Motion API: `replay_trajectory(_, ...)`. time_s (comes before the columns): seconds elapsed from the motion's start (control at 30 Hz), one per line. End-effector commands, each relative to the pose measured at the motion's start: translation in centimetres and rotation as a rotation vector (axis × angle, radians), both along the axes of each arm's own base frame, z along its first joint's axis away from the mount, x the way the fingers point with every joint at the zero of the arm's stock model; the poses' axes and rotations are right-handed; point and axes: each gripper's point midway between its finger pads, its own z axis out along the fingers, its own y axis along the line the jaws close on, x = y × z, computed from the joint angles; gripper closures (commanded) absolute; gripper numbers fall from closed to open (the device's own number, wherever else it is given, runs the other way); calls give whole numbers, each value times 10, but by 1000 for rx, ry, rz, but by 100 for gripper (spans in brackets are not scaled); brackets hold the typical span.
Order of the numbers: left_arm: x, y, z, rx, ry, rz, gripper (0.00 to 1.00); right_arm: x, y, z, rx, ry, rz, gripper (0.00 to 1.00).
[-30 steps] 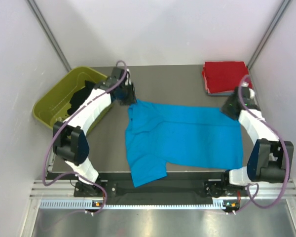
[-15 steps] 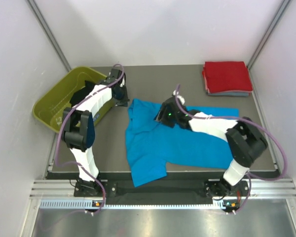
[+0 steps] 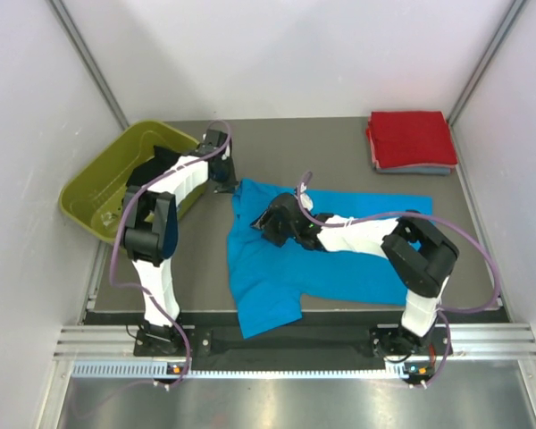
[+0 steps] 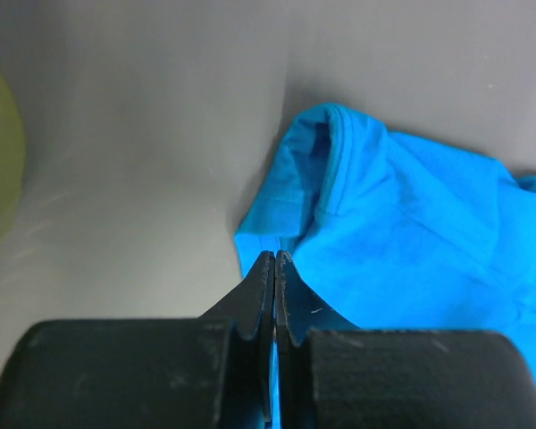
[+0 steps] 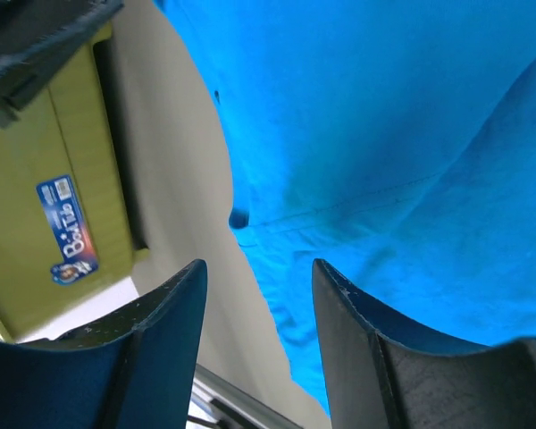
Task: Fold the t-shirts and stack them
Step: Fold the tshirt
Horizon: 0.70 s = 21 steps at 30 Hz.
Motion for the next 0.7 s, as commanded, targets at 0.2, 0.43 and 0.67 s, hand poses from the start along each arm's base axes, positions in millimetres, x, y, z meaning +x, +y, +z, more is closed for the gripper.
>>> replay_trajectory(0.2,10,-9,-12,-37,-28,-12,100,3,21,1,79,25,-60,49)
replay_trajectory(0.43,11,-1,-30,12,-5,11,100,4,24,-12,79,42,-66,50)
replay_trajectory(0.67,12,9,-42,62,9,37,100,4,22,-24,66,56,-76,50)
